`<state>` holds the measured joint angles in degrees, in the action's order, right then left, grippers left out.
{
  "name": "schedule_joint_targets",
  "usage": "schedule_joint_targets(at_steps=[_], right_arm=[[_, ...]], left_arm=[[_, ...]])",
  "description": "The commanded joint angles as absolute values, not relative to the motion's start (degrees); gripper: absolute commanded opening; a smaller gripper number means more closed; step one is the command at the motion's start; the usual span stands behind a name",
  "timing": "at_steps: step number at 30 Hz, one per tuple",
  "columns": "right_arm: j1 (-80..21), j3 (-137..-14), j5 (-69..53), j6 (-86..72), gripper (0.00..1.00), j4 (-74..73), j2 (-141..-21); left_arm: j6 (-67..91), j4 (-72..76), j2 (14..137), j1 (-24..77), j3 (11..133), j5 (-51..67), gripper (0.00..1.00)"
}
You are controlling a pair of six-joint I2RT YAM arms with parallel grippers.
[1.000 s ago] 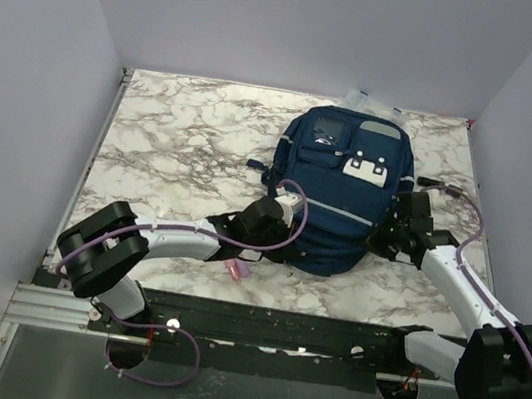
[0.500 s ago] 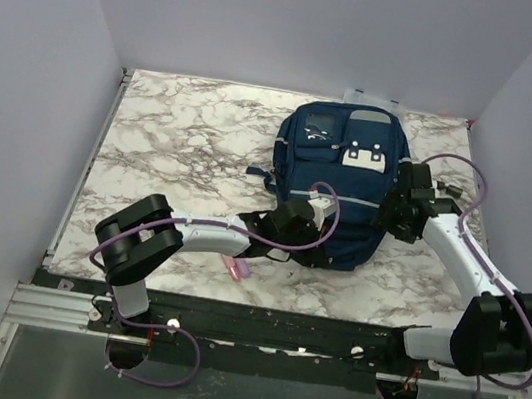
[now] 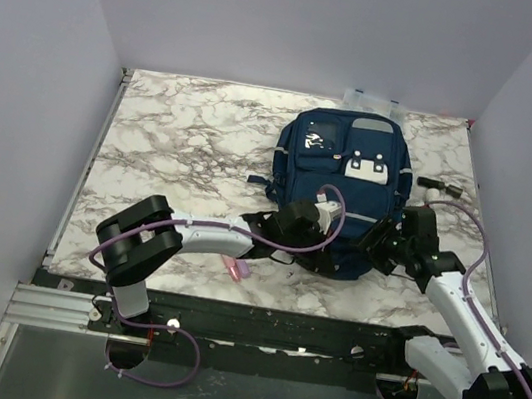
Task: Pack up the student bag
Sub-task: Zip the student bag at the center of the board.
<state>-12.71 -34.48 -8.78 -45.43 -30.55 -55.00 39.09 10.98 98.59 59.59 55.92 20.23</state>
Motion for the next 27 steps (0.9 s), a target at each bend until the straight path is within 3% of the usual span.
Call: schedule_joint_targets(at_steps=[1, 5, 9, 17, 21, 25, 27], right_arm=[[-13.86, -32.9, -14.73, -52.22, 0.58, -25.75, -56.04], [-13.85, -34.49, -11.56, -51.33, 0.55, -30.57, -55.12], [-13.89, -33.49, -7.63, -49.58, 0.58, -33.93, -50.41], [-13.88, -30.5, -10.96, -52.86, 0.54, -29.2, -50.83], [-13.89, -32.86, -5.4, -53.6, 0.4, -28.67, -52.17], [-13.63, -36.45, 2.93, -51.36, 0.0, -28.83, -56.51], [-13.18, -39.12, 4.1, -48.29, 0.0, -29.99, -59.49]], left_arm=[[39.73, 13.12, 98.57, 62.75, 58.62, 24.89, 0.0], [39.15, 11.53, 97.14, 62.58, 58.1, 22.51, 0.0], [37.59, 9.44, 96.78, 62.16, 59.23, 21.83, 0.0], [37.4, 8.7, 98.05, 62.4, 62.27, 23.44, 0.0], [36.17, 7.46, 96.93, 61.66, 61.12, 22.19, 0.0], [36.39, 6.05, 95.25, 59.78, 57.64, 20.03, 0.0], [36.36, 5.99, 92.93, 57.92, 53.56, 17.46, 0.0]])
